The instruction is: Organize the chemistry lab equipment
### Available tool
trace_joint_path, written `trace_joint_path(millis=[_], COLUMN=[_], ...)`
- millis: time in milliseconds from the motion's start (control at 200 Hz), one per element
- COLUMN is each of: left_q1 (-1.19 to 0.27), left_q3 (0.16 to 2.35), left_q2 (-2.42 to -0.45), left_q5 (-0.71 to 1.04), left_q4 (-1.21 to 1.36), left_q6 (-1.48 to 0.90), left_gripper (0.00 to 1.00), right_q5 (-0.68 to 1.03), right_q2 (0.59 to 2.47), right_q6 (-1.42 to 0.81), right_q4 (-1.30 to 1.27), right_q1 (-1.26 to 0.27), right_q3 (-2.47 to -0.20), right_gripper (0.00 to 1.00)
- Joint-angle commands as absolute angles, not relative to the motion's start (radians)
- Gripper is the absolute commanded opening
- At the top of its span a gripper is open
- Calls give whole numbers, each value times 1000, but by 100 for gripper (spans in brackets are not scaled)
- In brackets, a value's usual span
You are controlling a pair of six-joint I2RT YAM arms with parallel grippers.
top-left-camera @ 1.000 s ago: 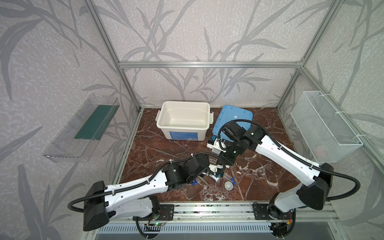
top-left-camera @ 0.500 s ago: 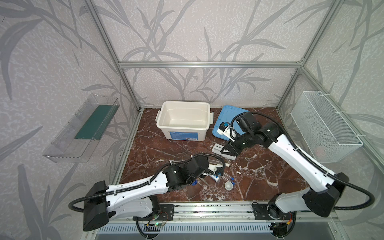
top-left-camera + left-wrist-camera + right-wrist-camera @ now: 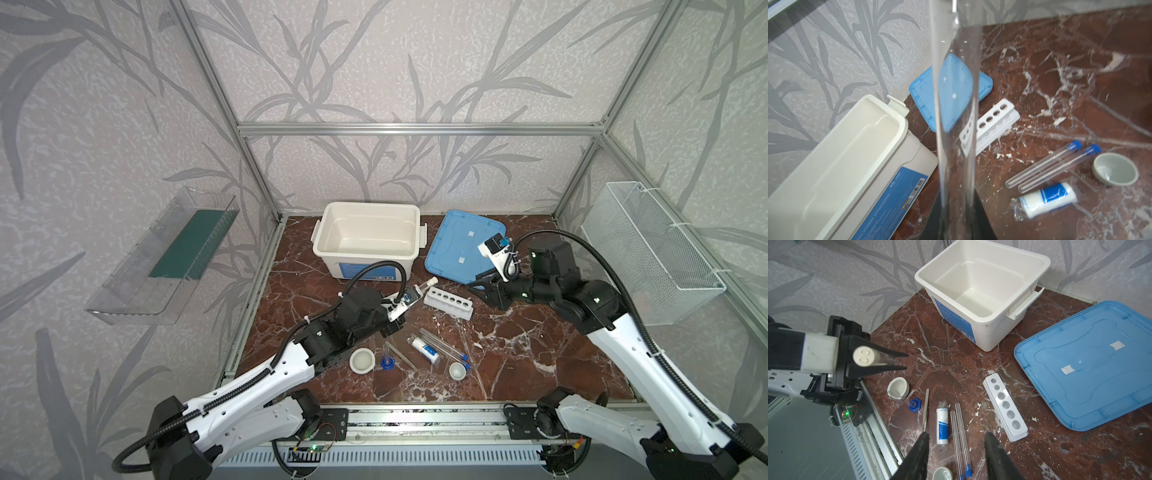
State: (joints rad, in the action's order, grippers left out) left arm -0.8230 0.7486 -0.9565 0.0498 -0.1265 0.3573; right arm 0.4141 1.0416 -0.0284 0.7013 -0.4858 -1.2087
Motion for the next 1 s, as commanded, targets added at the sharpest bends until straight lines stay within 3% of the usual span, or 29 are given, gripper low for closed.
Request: trace_joint_path(millis=[0,450,995], left_q1=[-782,-705,-703], left_q3=[739,741,748], left_q2=[-942,-959,-957], left_q5=[263,535,577], left_q4=[-28,44,-9], left_q6=[144,-46,-23], left_gripper=[0,0,0], right_q5=[479,639,739], right_q2=[1010,1097,1185], right_q6=[-63,-108,-158], right_q4=[540,187,108], right_q1=[-486,-599,-633], right_q3=[-1167,-1136,-1227], right_gripper=[45,43,33])
